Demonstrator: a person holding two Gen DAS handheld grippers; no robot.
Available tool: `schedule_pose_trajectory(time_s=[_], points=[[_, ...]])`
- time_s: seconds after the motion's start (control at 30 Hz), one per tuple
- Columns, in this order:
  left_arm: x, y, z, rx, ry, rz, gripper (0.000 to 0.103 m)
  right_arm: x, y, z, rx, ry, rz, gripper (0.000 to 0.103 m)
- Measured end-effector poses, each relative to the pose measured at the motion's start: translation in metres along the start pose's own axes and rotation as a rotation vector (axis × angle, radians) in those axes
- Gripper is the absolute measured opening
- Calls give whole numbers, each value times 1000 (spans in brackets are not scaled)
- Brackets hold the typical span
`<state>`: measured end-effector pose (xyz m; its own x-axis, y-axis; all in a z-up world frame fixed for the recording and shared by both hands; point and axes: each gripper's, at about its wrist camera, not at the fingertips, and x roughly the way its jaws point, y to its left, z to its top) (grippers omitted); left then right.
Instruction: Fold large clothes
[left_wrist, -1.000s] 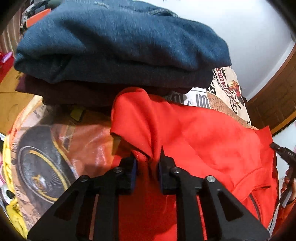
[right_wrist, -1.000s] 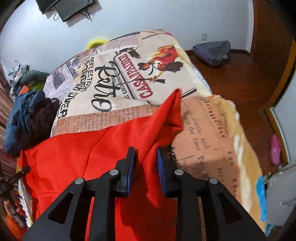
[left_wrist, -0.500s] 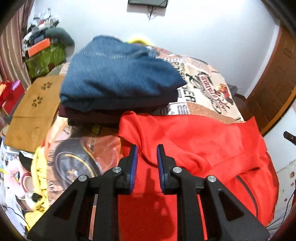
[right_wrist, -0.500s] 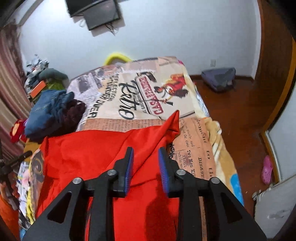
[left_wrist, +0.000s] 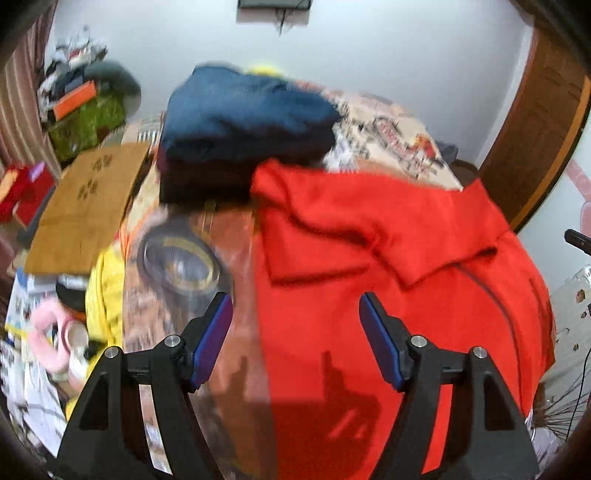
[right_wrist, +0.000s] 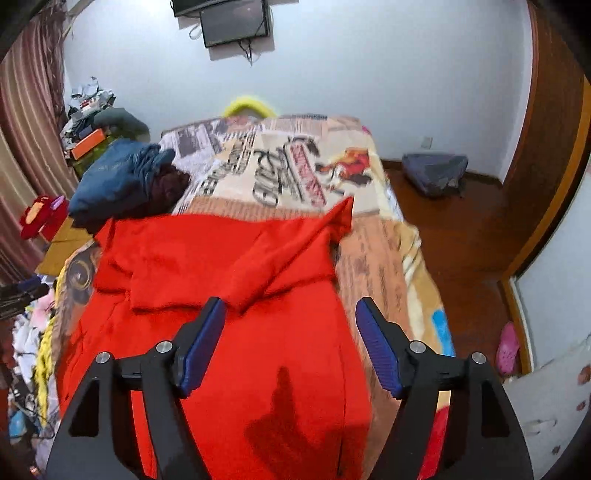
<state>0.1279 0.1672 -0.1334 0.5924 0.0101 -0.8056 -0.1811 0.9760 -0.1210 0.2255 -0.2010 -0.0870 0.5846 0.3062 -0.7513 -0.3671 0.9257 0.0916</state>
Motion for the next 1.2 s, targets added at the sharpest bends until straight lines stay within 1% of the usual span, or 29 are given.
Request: schedule_pose_trajectory(time_s=[0.1,0.13,0.23,0.37,0.4,0.43,0.47,0.53,0.57,0.67,0.7,0.73,0.77,0.8,0.83,0.87,0.9,0.93,0.97,1.0,1.07,1.2], points=[[13,14,-23,-42,84,-12,70,3,-6,-16,21,37,1,70],[19,19,-34,-51,126,-32,70,6,-9,-23,30,54,1,70],[34,29,-59,-89,204,-103,70,17,-18,-44,82,101,8,70],[50,31,-87,-141,287,-160,70,40,-27,-72,139,208,10,70],[54,31,-95,-170,298,-178,71,44,-29,-78,151,218,6,70],[55,32,-99,-195,292,-186,71,47,-31,-83,168,214,6,71],[56,36,-103,-243,287,-208,71,46,-34,-88,198,194,23,75],[59,44,-109,-337,282,-265,71,47,-42,-93,253,179,59,76],[58,44,-110,-354,278,-281,71,47,-45,-94,272,178,76,76],[52,33,-112,-337,258,-331,71,44,-45,-94,273,175,86,76],[49,28,-112,-325,252,-363,71,44,-43,-93,259,176,82,76],[46,23,-111,-312,249,-397,71,44,-41,-93,246,174,79,73],[45,19,-109,-302,248,-414,71,44,-39,-93,241,171,81,69],[44,15,-107,-289,243,-414,70,43,-38,-92,233,169,88,64],[43,9,-105,-271,237,-405,67,42,-36,-93,228,164,99,51],[42,6,-103,-265,230,-403,58,40,-35,-94,226,156,115,32],[41,3,-100,-264,222,-409,46,41,-34,-94,228,158,137,21],[42,3,-96,-268,219,-413,37,41,-34,-93,230,162,161,11],[42,2,-92,-275,218,-419,18,42,-32,-92,232,161,184,11],[43,1,-88,-279,219,-424,7,40,-27,-90,212,150,166,10],[40,-2,-81,-275,203,-428,6,38,-17,-86,161,137,150,10],[26,-11,-56,-227,129,-406,5,30,-9,-68,138,102,198,9]])
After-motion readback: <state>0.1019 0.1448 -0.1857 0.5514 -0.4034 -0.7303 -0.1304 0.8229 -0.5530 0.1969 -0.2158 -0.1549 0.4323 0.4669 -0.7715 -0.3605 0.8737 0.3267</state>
